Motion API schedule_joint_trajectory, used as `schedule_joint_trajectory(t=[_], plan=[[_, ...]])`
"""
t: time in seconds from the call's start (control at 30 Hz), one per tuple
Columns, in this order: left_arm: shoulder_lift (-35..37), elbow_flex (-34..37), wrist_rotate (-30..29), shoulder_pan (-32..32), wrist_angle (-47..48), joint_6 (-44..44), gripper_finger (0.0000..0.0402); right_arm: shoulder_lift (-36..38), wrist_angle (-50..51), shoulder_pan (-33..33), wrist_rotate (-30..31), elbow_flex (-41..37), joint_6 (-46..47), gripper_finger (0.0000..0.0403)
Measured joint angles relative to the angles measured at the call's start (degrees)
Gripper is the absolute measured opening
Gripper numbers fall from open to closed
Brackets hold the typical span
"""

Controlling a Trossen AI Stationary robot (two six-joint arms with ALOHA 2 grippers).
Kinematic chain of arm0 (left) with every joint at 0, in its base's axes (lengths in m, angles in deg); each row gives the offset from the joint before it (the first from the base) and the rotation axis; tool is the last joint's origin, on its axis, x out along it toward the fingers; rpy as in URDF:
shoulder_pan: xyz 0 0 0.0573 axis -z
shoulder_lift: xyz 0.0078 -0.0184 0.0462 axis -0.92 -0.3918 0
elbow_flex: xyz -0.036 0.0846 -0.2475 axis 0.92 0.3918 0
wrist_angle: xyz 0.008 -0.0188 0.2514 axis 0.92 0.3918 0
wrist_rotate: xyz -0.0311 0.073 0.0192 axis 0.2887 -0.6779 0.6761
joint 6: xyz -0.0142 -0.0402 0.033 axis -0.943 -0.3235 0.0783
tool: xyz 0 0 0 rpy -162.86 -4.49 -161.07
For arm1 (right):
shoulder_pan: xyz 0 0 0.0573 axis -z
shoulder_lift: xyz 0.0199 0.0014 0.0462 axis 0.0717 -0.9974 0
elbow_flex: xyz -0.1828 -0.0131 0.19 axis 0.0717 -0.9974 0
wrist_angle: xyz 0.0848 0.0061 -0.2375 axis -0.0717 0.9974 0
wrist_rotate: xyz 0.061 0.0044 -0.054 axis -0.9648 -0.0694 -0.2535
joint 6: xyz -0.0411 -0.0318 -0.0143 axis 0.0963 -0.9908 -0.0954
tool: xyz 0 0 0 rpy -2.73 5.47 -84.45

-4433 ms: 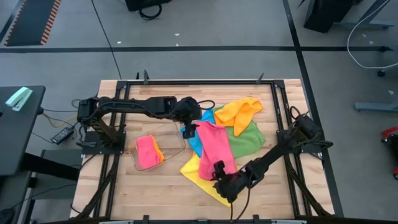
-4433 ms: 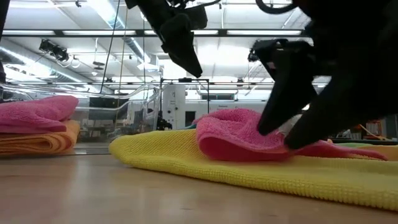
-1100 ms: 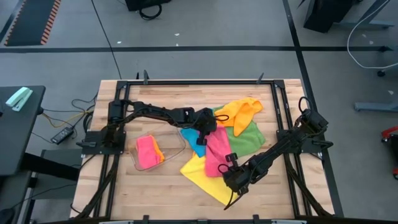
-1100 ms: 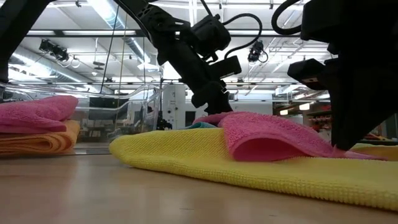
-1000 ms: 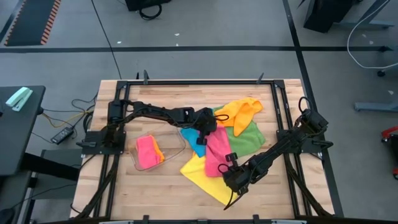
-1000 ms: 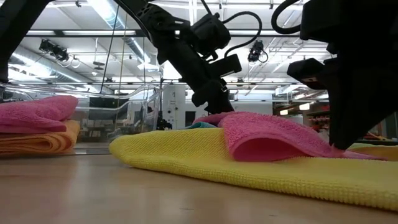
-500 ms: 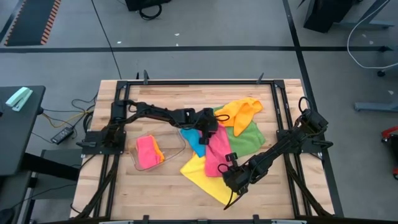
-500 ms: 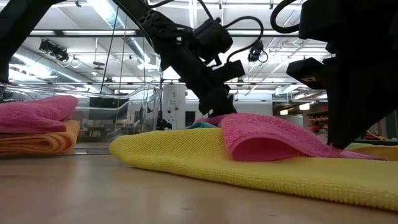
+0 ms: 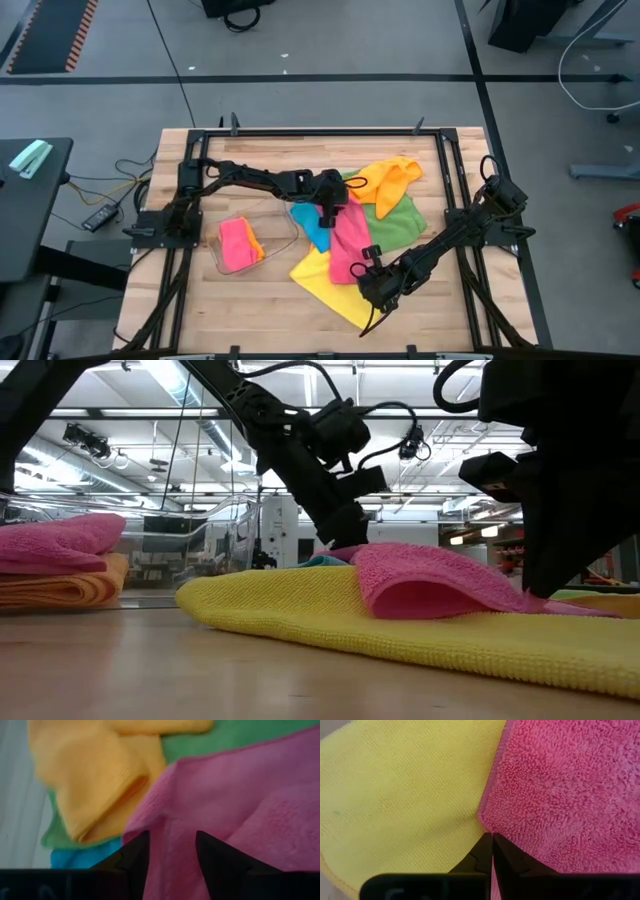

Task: Fold microfiber towels
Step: Fold the pink microfiber cloth

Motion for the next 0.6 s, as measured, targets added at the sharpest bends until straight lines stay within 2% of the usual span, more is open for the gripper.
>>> schedule_joint_trajectory(t=[0.27, 0.53, 0.6], plan=[[0.0, 0.0, 3.3, 0.0, 2.7, -0.5, 0.0139, 0.0, -0.1, 0.0, 0.0, 0.0, 0.3, 0.0017], [0.0, 0.0, 3.6, 0.3, 0.8, 0.0, 0.0042, 0.0, -0.7, 0.0, 0.0, 0.0, 0.6, 0.0017], [0.0, 0.0, 5.2, 0.4, 0.6, 0.0, 0.0017, 0.0, -0.6, 0.0, 0.0, 0.0, 0.6, 0.0017]])
